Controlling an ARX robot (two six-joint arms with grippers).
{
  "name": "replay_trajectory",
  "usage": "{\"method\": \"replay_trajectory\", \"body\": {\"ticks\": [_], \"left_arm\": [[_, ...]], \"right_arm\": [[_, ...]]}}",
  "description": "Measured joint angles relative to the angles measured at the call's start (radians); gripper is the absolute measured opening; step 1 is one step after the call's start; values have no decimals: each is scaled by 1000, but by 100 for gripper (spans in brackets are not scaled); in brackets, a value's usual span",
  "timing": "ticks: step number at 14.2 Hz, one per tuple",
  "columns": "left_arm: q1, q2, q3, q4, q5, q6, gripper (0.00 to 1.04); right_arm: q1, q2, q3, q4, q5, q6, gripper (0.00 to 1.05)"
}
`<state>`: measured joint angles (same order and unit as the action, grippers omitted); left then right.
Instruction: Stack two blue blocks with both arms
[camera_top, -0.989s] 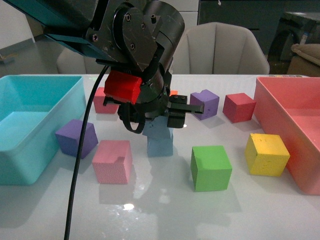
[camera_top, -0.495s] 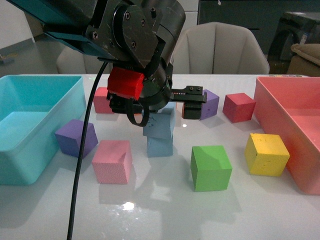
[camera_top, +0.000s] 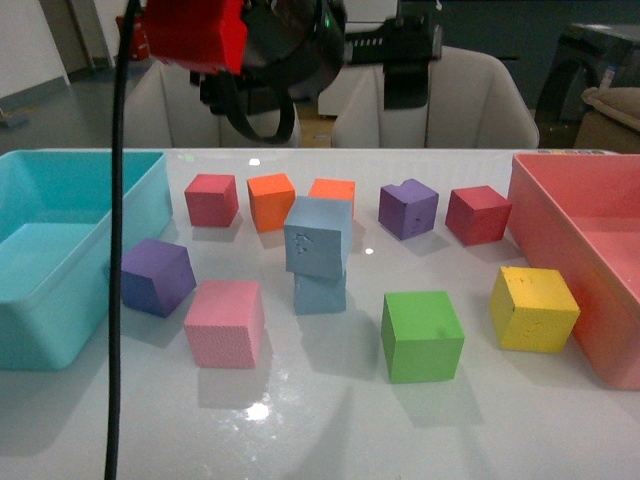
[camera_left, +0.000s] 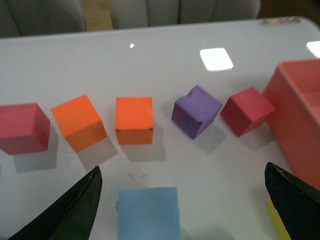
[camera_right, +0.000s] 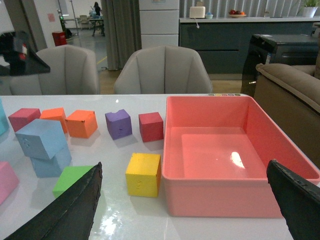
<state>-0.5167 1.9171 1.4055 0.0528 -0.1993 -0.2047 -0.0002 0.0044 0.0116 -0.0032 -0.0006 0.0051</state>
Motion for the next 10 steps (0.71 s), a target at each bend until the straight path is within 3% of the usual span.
{"method": "replay_trajectory", "body": {"ticks": [3, 6, 7, 8, 10], "left_arm": [[-49, -260, -218, 183, -28, 61, 98], [-87, -555, -465, 274, -58, 143, 98], [-91, -661, -623, 421, -261, 172, 83], [18, -925, -892, 414, -317, 187, 57], [109, -1075, -1031, 437, -217, 187, 32]], "right_arm": [[0, 0, 0, 0, 0, 0, 98], [0, 0, 0, 0, 0, 0, 98], [0, 0, 0, 0, 0, 0, 98], [0, 0, 0, 0, 0, 0, 98], [0, 0, 0, 0, 0, 0, 98]]}}
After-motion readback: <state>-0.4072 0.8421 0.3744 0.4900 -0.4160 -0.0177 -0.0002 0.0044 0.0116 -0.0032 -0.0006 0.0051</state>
